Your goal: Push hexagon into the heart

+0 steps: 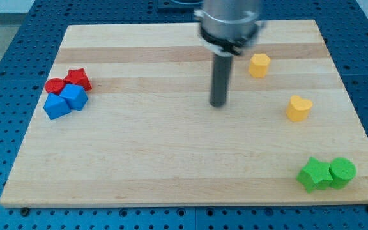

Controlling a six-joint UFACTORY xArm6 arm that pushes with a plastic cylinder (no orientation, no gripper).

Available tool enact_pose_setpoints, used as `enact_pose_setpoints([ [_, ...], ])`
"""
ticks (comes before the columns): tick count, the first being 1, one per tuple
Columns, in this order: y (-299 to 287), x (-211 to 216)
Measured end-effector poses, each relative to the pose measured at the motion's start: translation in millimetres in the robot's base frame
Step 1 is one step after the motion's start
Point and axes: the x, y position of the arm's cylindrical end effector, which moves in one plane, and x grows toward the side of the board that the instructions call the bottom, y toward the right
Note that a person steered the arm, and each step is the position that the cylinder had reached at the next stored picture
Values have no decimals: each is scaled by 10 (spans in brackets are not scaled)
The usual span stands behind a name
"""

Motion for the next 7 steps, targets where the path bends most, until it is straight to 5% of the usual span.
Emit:
enact_pose_setpoints([
  [1,-9,-983],
  [2,434,-1457],
  [7,1360,-245],
])
